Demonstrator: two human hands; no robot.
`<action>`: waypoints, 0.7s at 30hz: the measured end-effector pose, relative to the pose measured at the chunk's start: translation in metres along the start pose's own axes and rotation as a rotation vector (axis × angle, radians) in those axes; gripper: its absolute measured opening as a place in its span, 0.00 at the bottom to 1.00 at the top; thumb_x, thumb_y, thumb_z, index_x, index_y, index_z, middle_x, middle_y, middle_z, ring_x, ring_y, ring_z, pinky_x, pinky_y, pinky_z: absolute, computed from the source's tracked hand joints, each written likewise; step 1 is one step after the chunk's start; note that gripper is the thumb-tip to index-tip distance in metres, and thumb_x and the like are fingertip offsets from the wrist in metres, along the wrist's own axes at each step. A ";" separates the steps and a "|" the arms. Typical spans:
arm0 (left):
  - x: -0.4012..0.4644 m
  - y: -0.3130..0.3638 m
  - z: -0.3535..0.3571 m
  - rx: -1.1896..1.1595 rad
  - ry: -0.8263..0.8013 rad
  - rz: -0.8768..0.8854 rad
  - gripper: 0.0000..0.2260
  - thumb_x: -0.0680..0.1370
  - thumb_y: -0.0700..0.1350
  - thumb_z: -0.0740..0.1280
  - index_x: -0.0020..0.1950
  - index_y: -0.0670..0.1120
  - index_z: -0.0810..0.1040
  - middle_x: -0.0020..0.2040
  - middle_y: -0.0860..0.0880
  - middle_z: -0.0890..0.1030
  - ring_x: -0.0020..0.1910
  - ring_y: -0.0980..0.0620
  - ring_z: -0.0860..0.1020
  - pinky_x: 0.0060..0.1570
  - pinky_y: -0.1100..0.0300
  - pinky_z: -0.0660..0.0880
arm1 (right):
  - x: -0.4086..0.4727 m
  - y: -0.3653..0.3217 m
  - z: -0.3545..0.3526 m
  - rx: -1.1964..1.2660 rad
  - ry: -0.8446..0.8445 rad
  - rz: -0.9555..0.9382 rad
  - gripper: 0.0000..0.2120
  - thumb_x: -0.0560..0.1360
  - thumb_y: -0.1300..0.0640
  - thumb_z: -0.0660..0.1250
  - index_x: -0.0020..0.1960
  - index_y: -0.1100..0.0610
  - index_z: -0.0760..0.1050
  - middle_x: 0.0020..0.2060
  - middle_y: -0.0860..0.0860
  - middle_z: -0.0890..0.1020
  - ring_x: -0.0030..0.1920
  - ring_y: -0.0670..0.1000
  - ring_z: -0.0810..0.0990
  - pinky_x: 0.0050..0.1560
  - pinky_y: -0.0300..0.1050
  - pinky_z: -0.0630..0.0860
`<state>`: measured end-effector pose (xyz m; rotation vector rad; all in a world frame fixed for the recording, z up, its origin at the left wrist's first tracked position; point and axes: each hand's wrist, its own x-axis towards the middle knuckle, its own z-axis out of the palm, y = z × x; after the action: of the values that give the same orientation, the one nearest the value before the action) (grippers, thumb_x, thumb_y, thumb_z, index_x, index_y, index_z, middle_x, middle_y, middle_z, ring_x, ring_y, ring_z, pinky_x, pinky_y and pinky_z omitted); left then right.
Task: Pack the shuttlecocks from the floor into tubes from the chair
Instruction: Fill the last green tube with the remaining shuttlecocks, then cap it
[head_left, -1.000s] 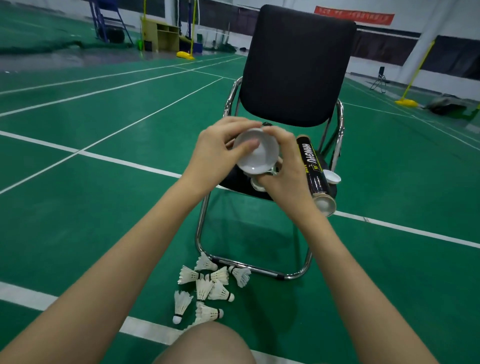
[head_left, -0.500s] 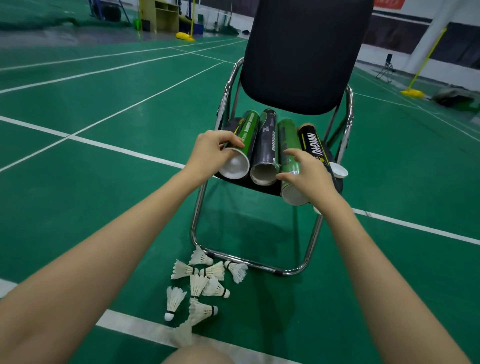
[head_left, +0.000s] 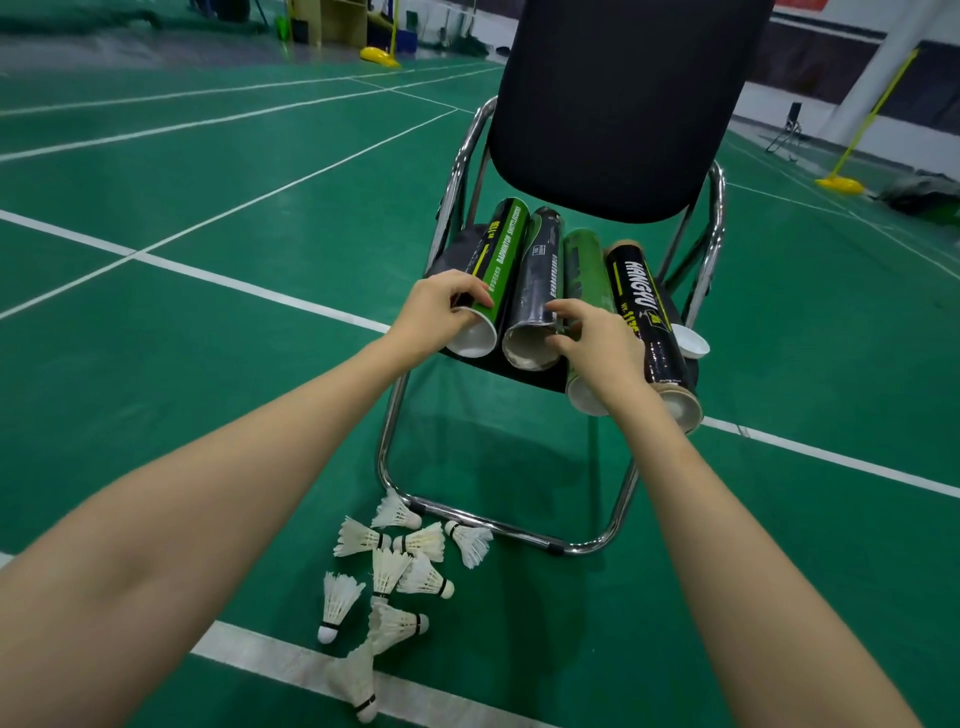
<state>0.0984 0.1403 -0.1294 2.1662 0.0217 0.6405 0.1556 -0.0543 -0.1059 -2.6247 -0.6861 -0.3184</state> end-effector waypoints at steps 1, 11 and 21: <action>-0.002 -0.001 0.000 0.003 -0.008 0.011 0.10 0.70 0.32 0.68 0.47 0.44 0.82 0.53 0.49 0.79 0.55 0.54 0.75 0.56 0.72 0.67 | 0.000 0.000 0.001 -0.007 0.012 0.006 0.17 0.74 0.51 0.67 0.62 0.42 0.74 0.54 0.49 0.81 0.55 0.56 0.77 0.51 0.50 0.75; -0.015 -0.003 0.002 -0.013 0.002 0.022 0.17 0.69 0.45 0.75 0.57 0.49 0.79 0.62 0.51 0.75 0.61 0.57 0.71 0.62 0.63 0.65 | -0.009 -0.011 -0.002 -0.048 0.113 -0.072 0.17 0.77 0.59 0.60 0.63 0.46 0.75 0.56 0.50 0.82 0.55 0.57 0.78 0.49 0.50 0.74; -0.024 0.016 0.010 0.174 0.049 0.112 0.29 0.68 0.50 0.75 0.67 0.55 0.71 0.66 0.51 0.71 0.70 0.49 0.64 0.71 0.43 0.52 | -0.020 -0.014 -0.030 0.276 0.339 -0.077 0.15 0.75 0.66 0.61 0.59 0.58 0.78 0.56 0.53 0.81 0.57 0.52 0.77 0.55 0.38 0.68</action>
<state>0.0790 0.1170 -0.1334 2.3316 -0.0183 0.7805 0.1283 -0.0647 -0.0810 -2.2152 -0.6617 -0.6271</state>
